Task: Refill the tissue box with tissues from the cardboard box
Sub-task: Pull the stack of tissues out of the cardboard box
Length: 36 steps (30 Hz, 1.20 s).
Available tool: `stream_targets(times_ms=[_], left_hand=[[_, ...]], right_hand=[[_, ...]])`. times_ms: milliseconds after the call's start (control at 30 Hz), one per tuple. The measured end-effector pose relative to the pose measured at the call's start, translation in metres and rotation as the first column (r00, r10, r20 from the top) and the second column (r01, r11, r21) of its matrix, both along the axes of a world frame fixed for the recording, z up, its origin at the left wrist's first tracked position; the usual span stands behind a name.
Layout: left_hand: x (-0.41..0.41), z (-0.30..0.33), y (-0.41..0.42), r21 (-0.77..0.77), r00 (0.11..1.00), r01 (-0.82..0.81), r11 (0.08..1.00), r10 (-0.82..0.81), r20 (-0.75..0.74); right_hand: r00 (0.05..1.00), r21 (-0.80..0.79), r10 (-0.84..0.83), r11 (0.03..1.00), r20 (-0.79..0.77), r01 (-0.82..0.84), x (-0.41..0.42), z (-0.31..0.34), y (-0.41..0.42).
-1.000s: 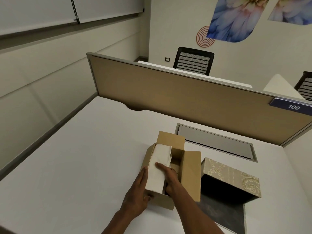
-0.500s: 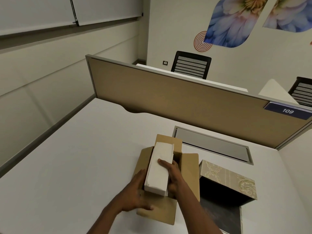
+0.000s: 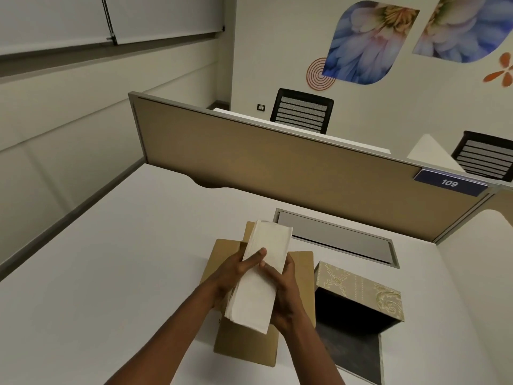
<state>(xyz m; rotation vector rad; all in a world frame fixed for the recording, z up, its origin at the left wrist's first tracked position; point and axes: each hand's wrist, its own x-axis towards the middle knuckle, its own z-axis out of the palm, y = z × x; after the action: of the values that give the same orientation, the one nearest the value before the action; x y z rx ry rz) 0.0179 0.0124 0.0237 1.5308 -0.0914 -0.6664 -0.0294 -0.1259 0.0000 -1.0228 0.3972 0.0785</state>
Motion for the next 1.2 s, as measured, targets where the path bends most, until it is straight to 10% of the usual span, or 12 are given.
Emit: stream_targets(times_ms=[467,1200], left_hand=[[-0.036,-0.008,0.002,-0.081,0.986,-0.162,0.984,0.159,-0.043],[-0.048,-0.01,0.021,-0.55,0.923,-0.045,0.834,-0.176,-0.343]], right_hand=[[1.0,-0.335,-0.03,0.942,0.009,0.031,-0.035,0.0,-0.003],[0.979,0.092,-0.142,0.983,-0.144,0.157,-0.048,0.008,-0.02]])
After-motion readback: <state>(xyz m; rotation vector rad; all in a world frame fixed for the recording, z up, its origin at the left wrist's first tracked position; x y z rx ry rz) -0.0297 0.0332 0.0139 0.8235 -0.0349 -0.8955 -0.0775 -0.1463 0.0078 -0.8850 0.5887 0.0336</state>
